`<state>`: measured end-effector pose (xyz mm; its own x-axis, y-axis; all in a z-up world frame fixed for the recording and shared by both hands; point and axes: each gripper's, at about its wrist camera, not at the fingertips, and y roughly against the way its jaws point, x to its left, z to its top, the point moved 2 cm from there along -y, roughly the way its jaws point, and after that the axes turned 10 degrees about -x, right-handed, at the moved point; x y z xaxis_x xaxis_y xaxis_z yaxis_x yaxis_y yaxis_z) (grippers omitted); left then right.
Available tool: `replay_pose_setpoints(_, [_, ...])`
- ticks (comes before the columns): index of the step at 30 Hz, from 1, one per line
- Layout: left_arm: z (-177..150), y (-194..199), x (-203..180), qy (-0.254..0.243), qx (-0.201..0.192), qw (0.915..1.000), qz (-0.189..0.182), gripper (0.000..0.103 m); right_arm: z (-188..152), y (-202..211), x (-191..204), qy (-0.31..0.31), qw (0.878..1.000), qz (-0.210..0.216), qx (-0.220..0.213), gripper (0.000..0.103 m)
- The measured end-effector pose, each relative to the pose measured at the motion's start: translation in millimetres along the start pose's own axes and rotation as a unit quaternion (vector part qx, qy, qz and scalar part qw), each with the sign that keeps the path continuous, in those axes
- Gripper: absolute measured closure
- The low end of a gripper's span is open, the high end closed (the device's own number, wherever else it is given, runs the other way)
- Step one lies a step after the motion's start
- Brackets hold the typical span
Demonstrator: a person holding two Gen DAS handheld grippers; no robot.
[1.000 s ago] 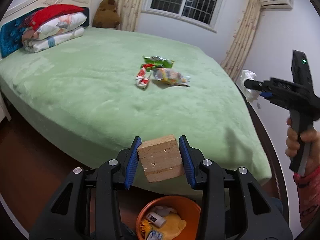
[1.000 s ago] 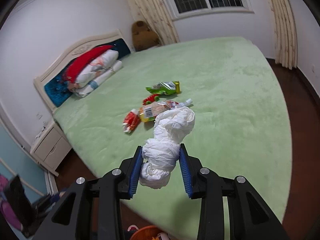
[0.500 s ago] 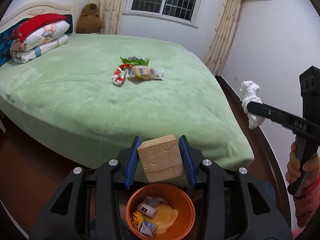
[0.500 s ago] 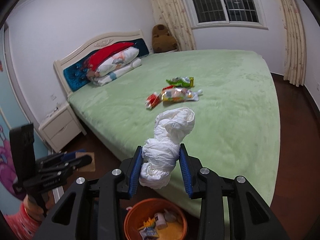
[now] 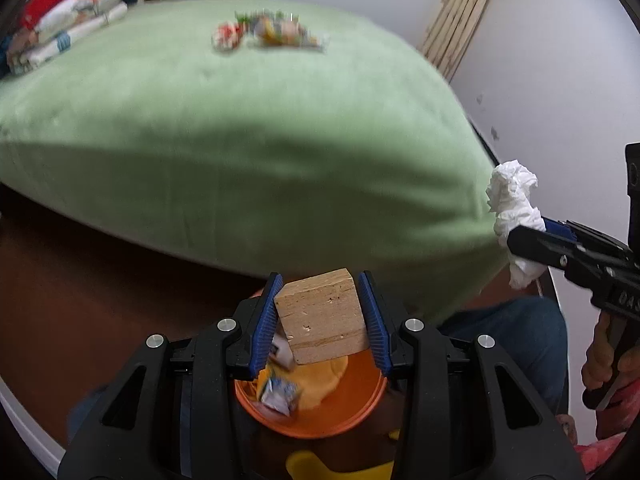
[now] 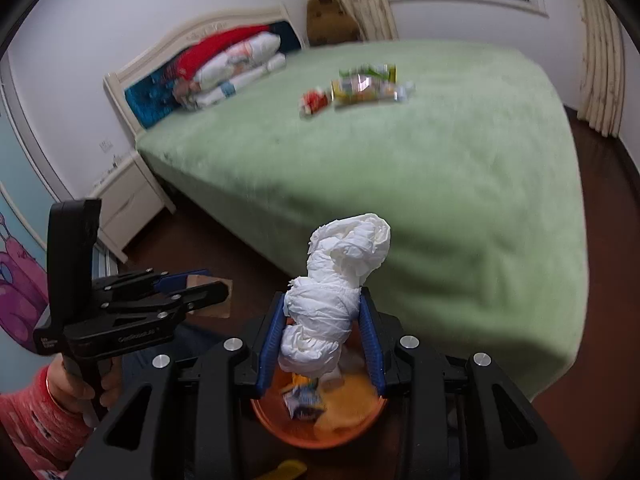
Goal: Collect trash
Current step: 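Carry the wooden block and white tissue to the orange bucket and release both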
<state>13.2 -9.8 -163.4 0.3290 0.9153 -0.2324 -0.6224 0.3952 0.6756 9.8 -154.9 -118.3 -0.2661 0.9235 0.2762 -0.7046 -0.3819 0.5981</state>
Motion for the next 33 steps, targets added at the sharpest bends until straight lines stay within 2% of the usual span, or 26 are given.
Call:
replay_pose_setpoints(9, [-44, -45, -3, 0.001, 0.074, 0.9972, 0.004, 0.064, -55, -45, -12, -0.03, 0.996, -0.01, 0.087, 0.067])
replay_pose_setpoints(18, [-77, -90, 9, 0.029, 0.143, 0.9892, 0.013, 0.064, -94, -81, -14, -0.044, 0.987, -0.001, 0.152, 0.067])
replay_pose_setpoints(29, [-100, -115, 20, 0.045, 0.183, 0.9816, 0.031, 0.064, -117, -117, -12, -0.057, 0.977, 0.0, 0.206, 0.067])
replay_pose_setpoints(30, [-99, -117, 22, 0.045, 0.185, 0.9811, 0.033, 0.064, -117, -118, -12, -0.057, 0.977, -0.001, 0.207, 0.066])
replay_pose_setpoints(32, [-102, -120, 25, 0.047, 0.191, 0.9794, 0.045, 0.063, -118, -120, -12, -0.055, 0.977, -0.004, 0.206, 0.057])
replay_pose_setpoints(33, [-101, -120, 27, 0.05, 0.193, 0.9786, 0.05, 0.058, -116, -121, -14, -0.055, 0.977, -0.007, 0.205, 0.037])
